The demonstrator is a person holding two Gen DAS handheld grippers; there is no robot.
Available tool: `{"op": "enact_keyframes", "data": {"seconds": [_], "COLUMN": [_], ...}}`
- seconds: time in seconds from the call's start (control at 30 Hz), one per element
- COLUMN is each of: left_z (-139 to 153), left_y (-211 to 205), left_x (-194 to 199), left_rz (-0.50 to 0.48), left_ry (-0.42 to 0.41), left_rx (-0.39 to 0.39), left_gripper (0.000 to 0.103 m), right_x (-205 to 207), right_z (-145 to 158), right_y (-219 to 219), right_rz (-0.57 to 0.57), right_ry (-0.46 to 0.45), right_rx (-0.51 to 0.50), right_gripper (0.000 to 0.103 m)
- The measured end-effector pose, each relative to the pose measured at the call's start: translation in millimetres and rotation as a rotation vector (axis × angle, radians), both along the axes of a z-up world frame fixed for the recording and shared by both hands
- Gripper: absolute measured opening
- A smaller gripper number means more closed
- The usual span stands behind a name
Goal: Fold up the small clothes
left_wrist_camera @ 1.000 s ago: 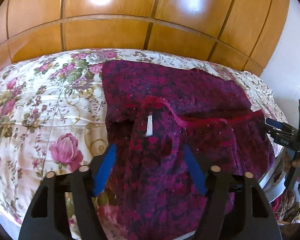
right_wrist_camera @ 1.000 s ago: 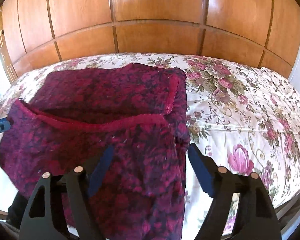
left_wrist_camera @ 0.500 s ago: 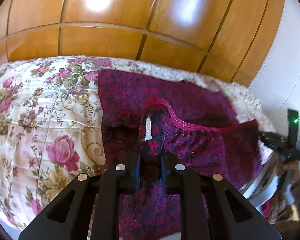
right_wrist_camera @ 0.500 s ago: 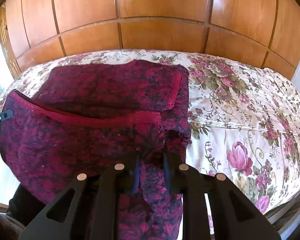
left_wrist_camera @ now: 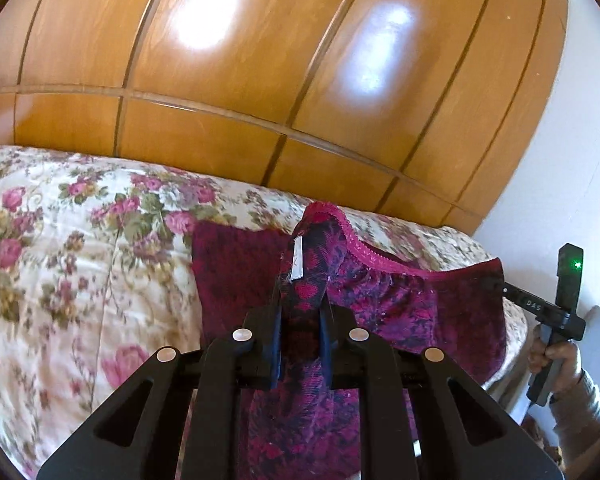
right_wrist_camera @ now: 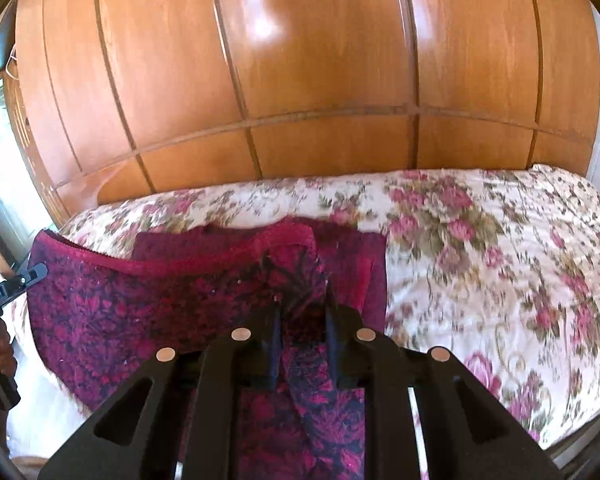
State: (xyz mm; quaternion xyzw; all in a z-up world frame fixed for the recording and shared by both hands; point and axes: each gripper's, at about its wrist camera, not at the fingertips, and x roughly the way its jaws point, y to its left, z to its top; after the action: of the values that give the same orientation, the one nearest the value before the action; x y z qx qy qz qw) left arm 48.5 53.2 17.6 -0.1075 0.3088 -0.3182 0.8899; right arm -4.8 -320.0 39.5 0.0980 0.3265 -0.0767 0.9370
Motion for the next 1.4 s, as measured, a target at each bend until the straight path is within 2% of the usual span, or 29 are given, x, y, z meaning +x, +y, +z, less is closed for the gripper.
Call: {"op": "enact_keyframes", "data": {"seconds": [0.3, 0.5, 0.63, 0.83, 0.9, 0.93, 1.03, 1.1, 1.13, 1.17, 1.2, 1.23, 1.3, 1.33, 1.4], "left_z": [-6, -25, -47, -95, -105, -106, -101, -92, -88, -84, -82, -82, -87, -92, -97], "left_y": [-25, -47, -57, -70, -71, -71, -70, -66, -62, -51, -44, -32, -16, -5, 5], "left_x": [82, 137, 173, 212, 219, 221, 218, 211, 205, 196, 191, 182, 167, 152, 132], "left_rz": [0.070, 0.111, 0.148, 0.181, 0.182, 0.186, 0.172, 0.177, 0.200, 0.230, 0.232, 0.226, 0.218, 0.192, 0.167], "left_ry": [0.005, 0.045, 0.092, 0.191, 0.223, 0.231, 0.227, 0.203, 0.192, 0.195, 0.201, 0.220, 0.256, 0.283, 0.306], "left_rx": [0.088, 0.148, 0.193, 0.284, 0.280, 0.277, 0.288, 0.287, 0.288, 0.261, 0.227, 0.174, 0.120, 0.078, 0.045], "left_gripper": [0.014, 0.014, 0.014, 0.014, 0.014, 0.018, 0.021, 0.038, 0.058, 0.067, 0.067, 0.067, 0.069, 0.069, 0.069], "right_x": [92, 145, 175, 205, 210, 213, 211, 203, 199, 188, 177, 163, 139, 119, 93], "right_z": [-11, -29, -54, -97, -107, -111, -109, -101, -96, -89, -84, -79, -75, -76, -79], "right_y": [-30, -43, -58, -75, -77, -78, -78, -77, -76, -76, -77, -78, -80, -82, -83], "right_rz": [-0.053, -0.091, -0.128, -0.161, -0.167, -0.168, -0.157, -0.148, -0.142, -0.137, -0.135, -0.130, -0.120, -0.117, -0.108], "right_ry": [0.043, 0.088, 0.149, 0.254, 0.279, 0.294, 0.306, 0.282, 0.269, 0.247, 0.232, 0.211, 0.187, 0.182, 0.179], "right_rx": [-0.024, -0.057, -0.073, -0.069, -0.069, -0.067, -0.065, -0.049, -0.037, -0.014, 0.008, 0.035, 0.081, 0.117, 0.170], "right_gripper": [0.016, 0.016, 0.016, 0.017, 0.018, 0.020, 0.028, 0.040, 0.043, 0.046, 0.053, 0.057, 0.063, 0.065, 0.066]}}
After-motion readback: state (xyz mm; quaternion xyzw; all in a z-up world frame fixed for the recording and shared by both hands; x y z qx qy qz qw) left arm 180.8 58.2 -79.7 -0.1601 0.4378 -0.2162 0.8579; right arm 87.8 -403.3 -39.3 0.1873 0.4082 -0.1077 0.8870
